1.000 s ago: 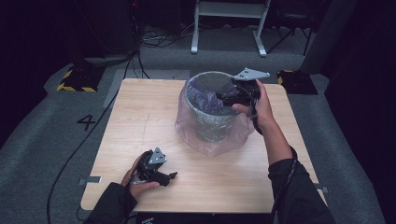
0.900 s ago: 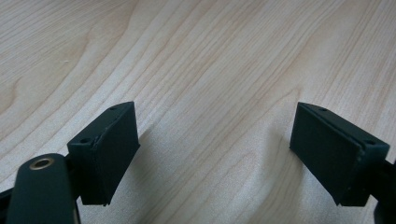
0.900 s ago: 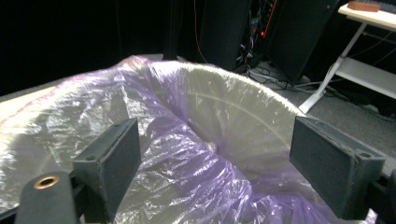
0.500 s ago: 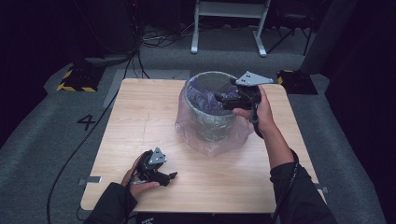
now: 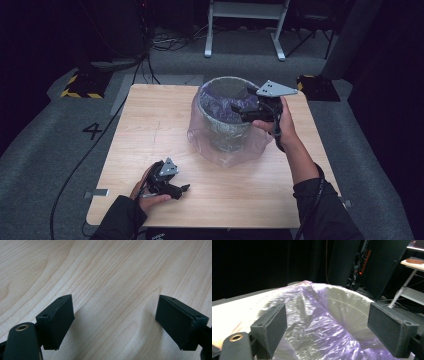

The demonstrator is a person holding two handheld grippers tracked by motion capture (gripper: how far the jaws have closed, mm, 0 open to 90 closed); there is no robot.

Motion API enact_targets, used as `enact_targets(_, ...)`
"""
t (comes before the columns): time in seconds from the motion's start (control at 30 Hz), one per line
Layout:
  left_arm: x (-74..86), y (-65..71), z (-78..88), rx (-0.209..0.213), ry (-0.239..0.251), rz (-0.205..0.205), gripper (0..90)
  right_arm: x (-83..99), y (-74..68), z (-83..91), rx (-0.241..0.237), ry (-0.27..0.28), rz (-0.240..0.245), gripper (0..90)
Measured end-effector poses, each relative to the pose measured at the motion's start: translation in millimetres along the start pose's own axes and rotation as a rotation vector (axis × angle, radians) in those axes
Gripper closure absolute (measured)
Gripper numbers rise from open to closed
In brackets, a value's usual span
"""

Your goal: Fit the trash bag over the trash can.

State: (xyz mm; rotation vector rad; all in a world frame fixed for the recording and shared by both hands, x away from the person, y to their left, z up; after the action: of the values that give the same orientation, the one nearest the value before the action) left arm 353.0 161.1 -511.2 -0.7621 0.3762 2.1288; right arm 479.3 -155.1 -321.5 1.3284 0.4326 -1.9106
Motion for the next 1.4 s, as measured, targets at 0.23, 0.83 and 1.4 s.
enact_targets(0.23, 0.0, 0.0, 0.0, 0.000, 0.000, 0.000, 14.8, -1.9, -7.7, 6.0, -0.005, 0.001, 0.037, 15.7)
enact_targets(0.83, -0.1, -0.1, -0.1, 0.001, 0.000, 0.001, 14.7, 6.2, -12.9, 22.9, -0.013, -0.019, 0.074, 15.7)
enact_targets(1.4, -0.3, -0.1, -0.2, 0.000, -0.003, 0.001, 14.7, 20.5, -21.4, 42.1, -0.034, -0.033, 0.104, 15.7)
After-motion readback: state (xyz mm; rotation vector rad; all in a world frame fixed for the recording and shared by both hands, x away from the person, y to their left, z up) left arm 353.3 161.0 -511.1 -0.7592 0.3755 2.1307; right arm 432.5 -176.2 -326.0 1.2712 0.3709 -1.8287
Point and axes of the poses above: each handheld gripper's, and its own axes: z roughly backward along the jaws, x roughly out of its underside, y roughly to its right, the point moved 1 cm from there along -z, roughly forward along the jaws, and after that the axes turned 6 degrees about -y, right-handed, at the moved point
